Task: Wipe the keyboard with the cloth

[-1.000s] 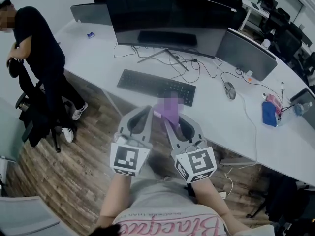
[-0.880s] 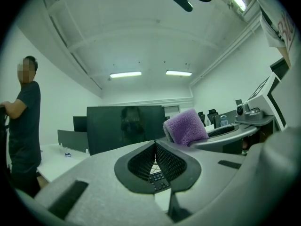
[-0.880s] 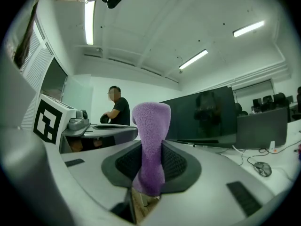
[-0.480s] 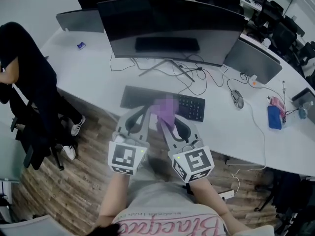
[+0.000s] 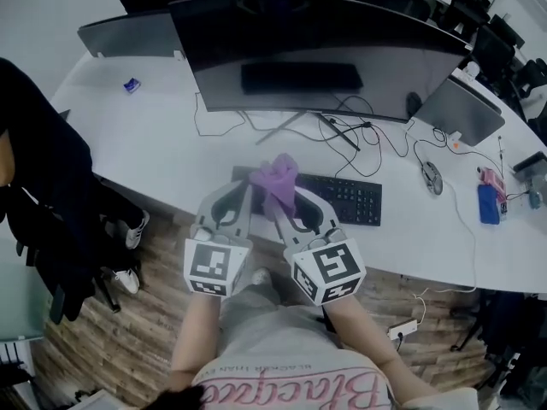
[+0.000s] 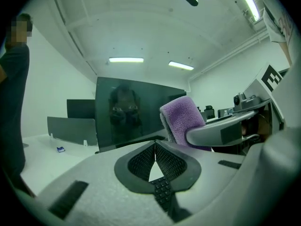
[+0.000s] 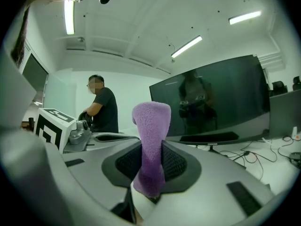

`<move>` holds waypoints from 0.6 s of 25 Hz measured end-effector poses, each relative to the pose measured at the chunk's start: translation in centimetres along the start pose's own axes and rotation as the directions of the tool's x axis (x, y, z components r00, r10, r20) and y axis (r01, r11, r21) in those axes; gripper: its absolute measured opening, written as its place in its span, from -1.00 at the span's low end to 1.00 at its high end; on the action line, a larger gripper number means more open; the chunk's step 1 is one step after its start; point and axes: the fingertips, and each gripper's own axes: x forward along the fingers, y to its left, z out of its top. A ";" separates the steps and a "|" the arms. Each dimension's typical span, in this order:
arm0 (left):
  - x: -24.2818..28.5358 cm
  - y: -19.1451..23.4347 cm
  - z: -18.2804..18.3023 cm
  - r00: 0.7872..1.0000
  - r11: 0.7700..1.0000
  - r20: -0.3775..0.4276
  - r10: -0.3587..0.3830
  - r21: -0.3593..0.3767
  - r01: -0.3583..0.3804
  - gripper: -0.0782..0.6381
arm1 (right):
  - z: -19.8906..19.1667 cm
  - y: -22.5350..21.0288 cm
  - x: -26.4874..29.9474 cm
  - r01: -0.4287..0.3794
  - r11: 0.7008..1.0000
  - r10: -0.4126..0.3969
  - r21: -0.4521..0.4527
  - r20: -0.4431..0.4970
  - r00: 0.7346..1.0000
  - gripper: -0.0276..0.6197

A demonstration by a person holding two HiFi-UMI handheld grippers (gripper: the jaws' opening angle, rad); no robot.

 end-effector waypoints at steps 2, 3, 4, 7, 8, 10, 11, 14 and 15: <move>0.7 1.9 -1.2 1.000 1.000 -0.021 -0.004 -0.014 0.004 -0.76 | -0.8 0.4 2.3 -0.002 1.000 0.001 -0.014 -0.026 1.000 -0.64; 1.0 2.6 -1.9 0.999 1.000 -0.033 -0.006 -0.020 0.005 -0.76 | -1.3 0.5 3.3 -0.003 1.000 0.002 -0.022 -0.044 0.999 -0.64; 1.3 3.3 -2.6 0.999 1.000 -0.045 -0.009 -0.027 0.008 -0.76 | -1.8 0.6 4.1 -0.004 1.000 0.002 -0.027 -0.061 0.998 -0.64; 2.0 5.2 -4.8 0.997 0.998 -0.080 -0.017 -0.057 0.013 -0.76 | -3.3 0.8 6.5 -0.016 1.000 0.014 -0.014 -0.113 0.994 -0.64; 2.2 5.8 -5.4 0.996 0.998 -0.092 -0.017 -0.068 0.011 -0.76 | -3.9 0.8 7.3 -0.019 1.000 0.019 0.000 -0.129 0.991 -0.64; 2.5 6.9 -6.8 0.993 0.996 -0.116 -0.016 -0.083 0.007 -0.76 | -5.0 0.8 8.7 -0.015 0.999 0.021 0.038 -0.160 0.987 -0.64; 2.7 7.4 -7.4 0.992 0.996 -0.125 -0.017 -0.090 0.006 -0.76 | -5.7 0.7 9.4 -0.009 0.998 0.020 0.062 -0.175 0.984 -0.64; 3.3 8.4 -9.1 0.990 0.994 -0.141 -0.024 -0.111 0.009 -0.76 | -7.7 0.4 11.3 0.007 0.992 0.021 0.128 -0.219 0.975 -0.64; 3.6 8.7 -9.6 0.989 0.993 -0.146 -0.026 -0.117 0.009 -0.76 | -8.3 0.3 11.9 0.013 0.989 0.022 0.145 -0.236 0.972 -0.64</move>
